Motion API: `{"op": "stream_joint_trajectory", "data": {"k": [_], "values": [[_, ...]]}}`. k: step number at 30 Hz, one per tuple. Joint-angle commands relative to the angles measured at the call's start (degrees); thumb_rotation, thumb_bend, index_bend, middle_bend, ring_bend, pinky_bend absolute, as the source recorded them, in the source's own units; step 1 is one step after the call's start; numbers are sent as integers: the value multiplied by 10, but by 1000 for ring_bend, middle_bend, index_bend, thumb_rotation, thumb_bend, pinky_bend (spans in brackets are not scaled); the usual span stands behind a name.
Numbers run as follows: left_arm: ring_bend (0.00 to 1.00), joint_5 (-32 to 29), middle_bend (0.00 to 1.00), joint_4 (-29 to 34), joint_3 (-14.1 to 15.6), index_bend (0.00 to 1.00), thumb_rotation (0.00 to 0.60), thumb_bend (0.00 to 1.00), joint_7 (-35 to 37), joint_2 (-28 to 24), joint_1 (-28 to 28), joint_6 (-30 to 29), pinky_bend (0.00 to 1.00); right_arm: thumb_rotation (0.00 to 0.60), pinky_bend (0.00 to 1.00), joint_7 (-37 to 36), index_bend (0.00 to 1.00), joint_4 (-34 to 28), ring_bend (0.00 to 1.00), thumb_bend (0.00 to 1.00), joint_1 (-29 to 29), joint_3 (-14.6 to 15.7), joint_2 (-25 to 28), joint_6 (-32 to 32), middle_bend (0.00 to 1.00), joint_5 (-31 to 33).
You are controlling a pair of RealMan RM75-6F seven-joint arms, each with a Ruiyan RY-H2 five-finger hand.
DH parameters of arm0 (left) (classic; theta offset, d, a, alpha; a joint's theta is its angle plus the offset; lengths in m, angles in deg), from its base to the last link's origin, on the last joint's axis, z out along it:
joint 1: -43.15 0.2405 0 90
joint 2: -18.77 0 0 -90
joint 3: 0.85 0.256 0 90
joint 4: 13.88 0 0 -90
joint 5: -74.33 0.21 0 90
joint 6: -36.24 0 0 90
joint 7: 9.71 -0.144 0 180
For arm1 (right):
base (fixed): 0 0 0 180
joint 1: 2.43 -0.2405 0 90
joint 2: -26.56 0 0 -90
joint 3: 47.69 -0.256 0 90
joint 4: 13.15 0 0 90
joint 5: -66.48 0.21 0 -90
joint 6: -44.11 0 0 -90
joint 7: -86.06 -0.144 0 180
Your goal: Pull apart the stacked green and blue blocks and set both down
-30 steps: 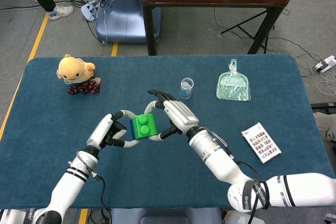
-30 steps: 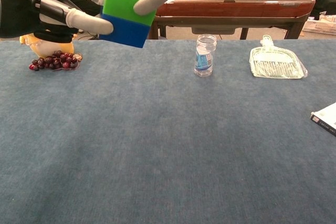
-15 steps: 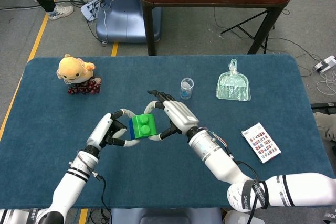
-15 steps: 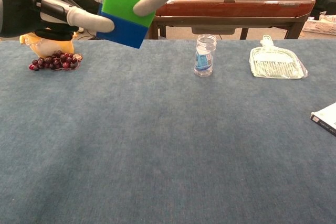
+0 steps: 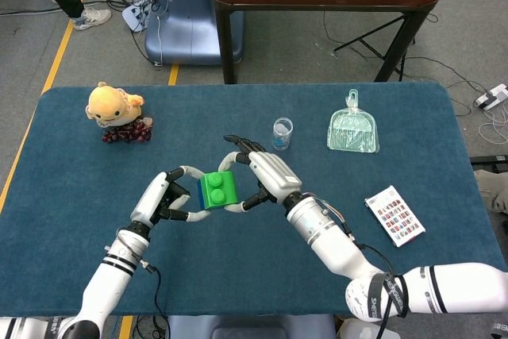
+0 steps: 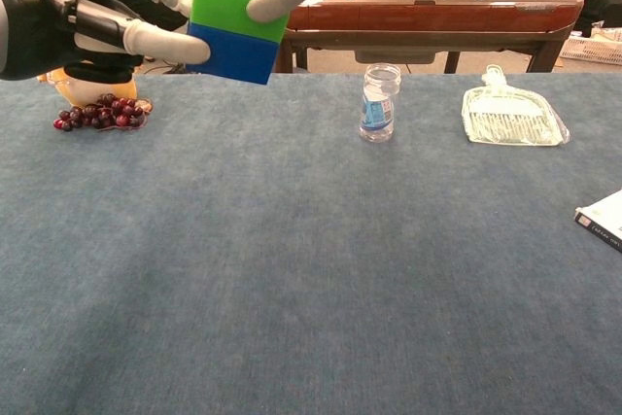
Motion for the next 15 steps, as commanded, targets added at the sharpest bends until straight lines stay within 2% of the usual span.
{"op": "stream_joint_trajectory", "data": {"k": [1, 15], "values": [[1000, 2, 1000, -1, 0, 854, 600, 63, -1, 2, 2, -1, 1000, 600, 27, -1, 640, 0, 0, 44, 0, 0, -1, 0, 54, -1], [1000, 2, 1000, -9, 1, 869, 600, 63, -13, 11, 7, -5, 1000, 600, 26, -12, 640, 3, 0, 44, 6, -1, -5, 0, 55, -10]]}}
